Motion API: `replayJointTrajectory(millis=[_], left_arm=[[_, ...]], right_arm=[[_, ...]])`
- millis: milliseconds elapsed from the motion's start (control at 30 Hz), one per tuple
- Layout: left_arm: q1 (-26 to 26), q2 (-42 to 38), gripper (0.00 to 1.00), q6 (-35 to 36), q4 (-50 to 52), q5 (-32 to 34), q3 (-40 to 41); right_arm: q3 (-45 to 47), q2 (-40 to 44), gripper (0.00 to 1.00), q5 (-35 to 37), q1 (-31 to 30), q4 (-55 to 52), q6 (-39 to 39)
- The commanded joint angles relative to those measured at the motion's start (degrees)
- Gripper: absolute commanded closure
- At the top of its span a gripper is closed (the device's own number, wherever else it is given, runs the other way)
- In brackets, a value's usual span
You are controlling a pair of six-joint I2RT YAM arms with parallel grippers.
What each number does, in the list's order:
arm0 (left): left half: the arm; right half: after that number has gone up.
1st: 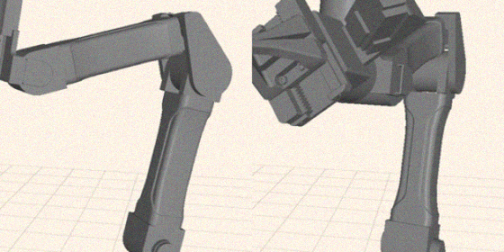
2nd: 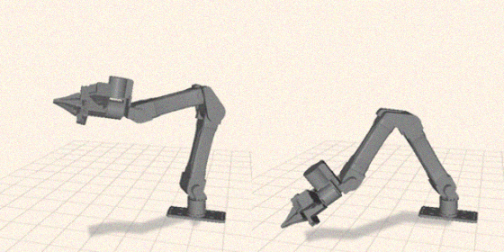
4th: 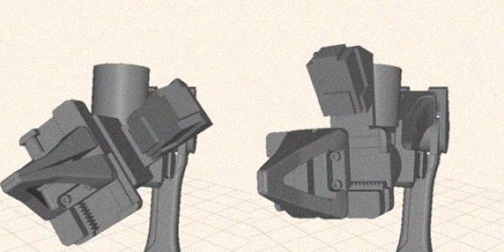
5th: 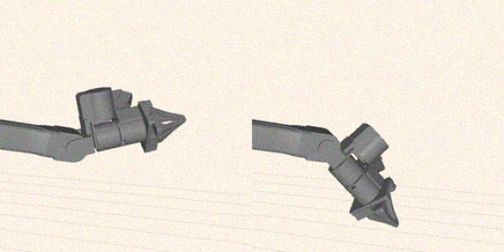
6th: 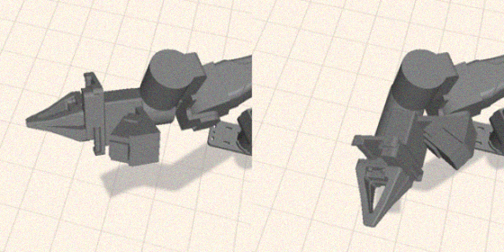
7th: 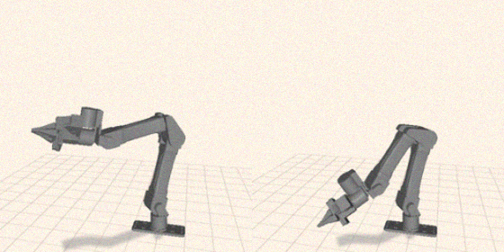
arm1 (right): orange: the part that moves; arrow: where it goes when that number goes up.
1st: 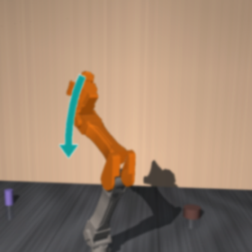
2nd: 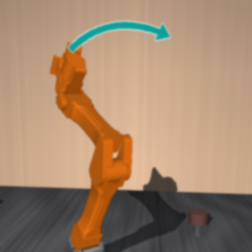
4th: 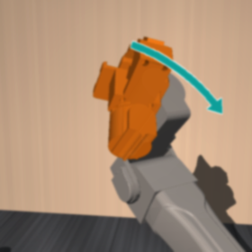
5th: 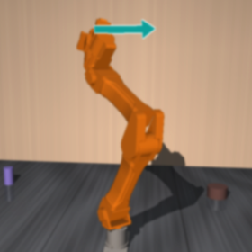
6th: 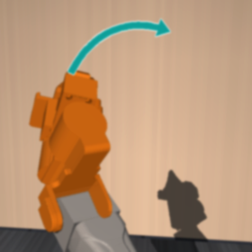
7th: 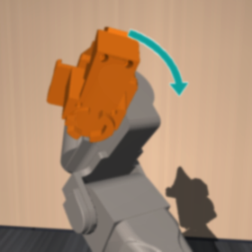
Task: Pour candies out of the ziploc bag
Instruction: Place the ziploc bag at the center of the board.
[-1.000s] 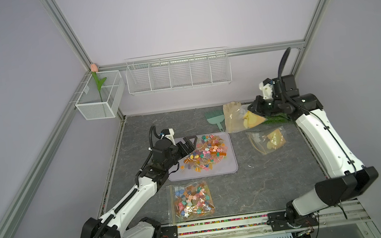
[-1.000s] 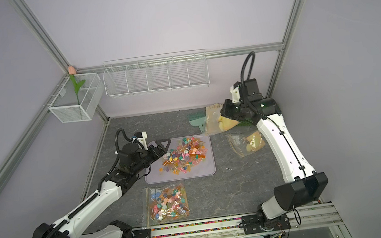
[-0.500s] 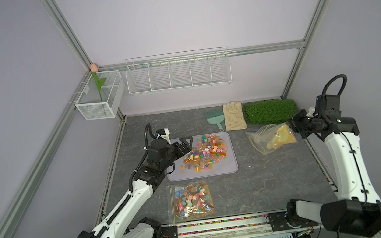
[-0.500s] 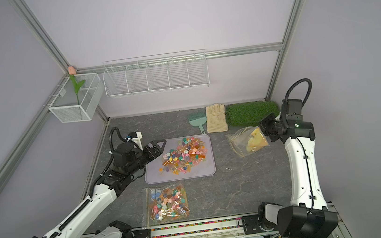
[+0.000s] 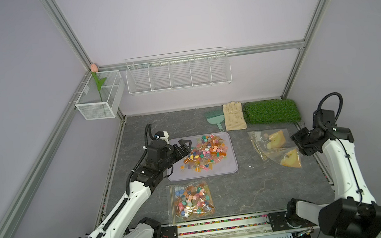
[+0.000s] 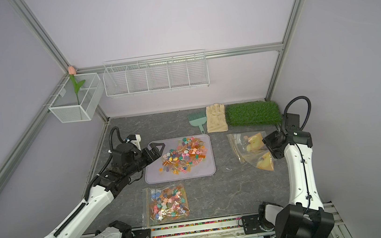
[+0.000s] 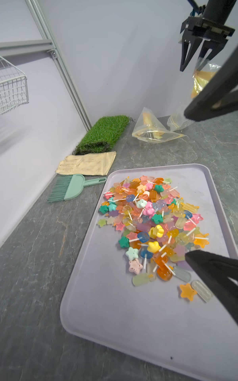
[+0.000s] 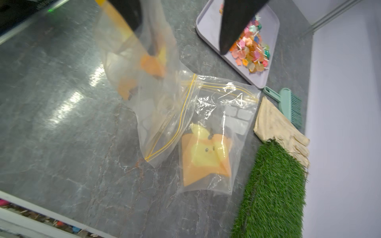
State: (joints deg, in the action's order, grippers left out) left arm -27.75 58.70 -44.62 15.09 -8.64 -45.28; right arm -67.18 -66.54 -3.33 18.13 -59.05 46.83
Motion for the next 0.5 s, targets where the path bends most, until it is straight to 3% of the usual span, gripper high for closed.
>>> replayJointTrajectory(millis=[0,133,300,400,467], left_arm=[[0.39,-1.88,0.0,-2.2,8.55,2.27,-2.24],[2.36,-3.46,0.0,-5.2,13.93,0.87,-2.1],[6.73,-6.93,0.0,-4.86,21.19,-0.74,-3.76],[8.57,-8.39,0.0,-2.75,26.27,0.08,-6.19],[9.11,-9.65,0.0,-2.11,27.72,0.62,-6.99]], right_arm=[[-2.27,2.91,0.34,5.88,-0.19,-6.13,-3.2],[-6.95,4.74,0.25,9.75,-5.52,-9.11,-9.1],[-13.11,2.64,0.22,20.49,-25.21,-13.46,-10.33],[-14.23,1.42,0.22,21.9,-32.52,-13.35,-9.22],[-12.74,1.46,0.22,21.03,-33.34,-10.98,-9.52]])
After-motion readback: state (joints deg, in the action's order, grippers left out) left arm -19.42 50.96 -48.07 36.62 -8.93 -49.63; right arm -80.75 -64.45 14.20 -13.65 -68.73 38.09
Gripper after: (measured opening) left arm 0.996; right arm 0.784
